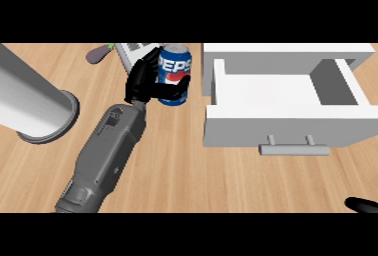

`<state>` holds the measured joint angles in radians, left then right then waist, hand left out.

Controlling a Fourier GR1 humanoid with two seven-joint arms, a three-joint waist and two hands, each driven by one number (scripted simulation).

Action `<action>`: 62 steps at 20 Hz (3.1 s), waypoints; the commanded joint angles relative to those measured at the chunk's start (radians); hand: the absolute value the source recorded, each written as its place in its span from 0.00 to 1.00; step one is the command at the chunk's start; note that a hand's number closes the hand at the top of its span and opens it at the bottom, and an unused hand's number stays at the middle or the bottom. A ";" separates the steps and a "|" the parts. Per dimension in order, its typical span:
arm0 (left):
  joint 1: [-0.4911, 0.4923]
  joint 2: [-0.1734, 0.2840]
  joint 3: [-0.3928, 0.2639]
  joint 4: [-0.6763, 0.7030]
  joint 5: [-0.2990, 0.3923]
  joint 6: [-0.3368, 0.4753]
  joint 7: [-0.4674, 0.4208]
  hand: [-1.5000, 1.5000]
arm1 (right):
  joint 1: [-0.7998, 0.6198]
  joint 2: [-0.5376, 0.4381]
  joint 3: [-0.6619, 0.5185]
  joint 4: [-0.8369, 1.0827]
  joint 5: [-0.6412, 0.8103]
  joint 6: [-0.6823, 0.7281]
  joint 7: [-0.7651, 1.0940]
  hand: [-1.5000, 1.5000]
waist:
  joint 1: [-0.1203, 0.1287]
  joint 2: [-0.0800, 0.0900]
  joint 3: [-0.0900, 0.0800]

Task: Pick up the can, place it into the drawer and close the drawer

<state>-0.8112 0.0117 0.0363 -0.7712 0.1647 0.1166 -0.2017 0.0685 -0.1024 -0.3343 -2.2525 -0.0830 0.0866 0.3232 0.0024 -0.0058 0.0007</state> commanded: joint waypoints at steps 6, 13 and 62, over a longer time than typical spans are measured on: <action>-0.191 -0.011 -0.126 -0.152 0.036 0.187 0.265 1.00 | -0.073 -0.016 0.011 0.017 0.024 -0.031 0.036 0.00 | -0.014 0.005 -0.001; -0.417 -0.012 -0.118 -0.084 0.025 0.260 0.415 1.00 | -0.019 -0.006 0.009 -0.035 -0.016 -0.007 0.053 0.00 | -0.026 0.006 0.000; -0.799 -0.012 -0.313 0.461 0.439 0.511 0.197 0.00 | -0.257 -0.217 0.219 0.145 0.418 0.053 -0.108 0.00 | -0.068 0.037 0.001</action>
<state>-1.6223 0.0000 -0.2919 -0.3096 0.5774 0.6413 0.0261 -0.1624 -0.2895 -0.1772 -2.1537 0.2094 0.1393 0.2483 -0.0864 0.0327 0.0025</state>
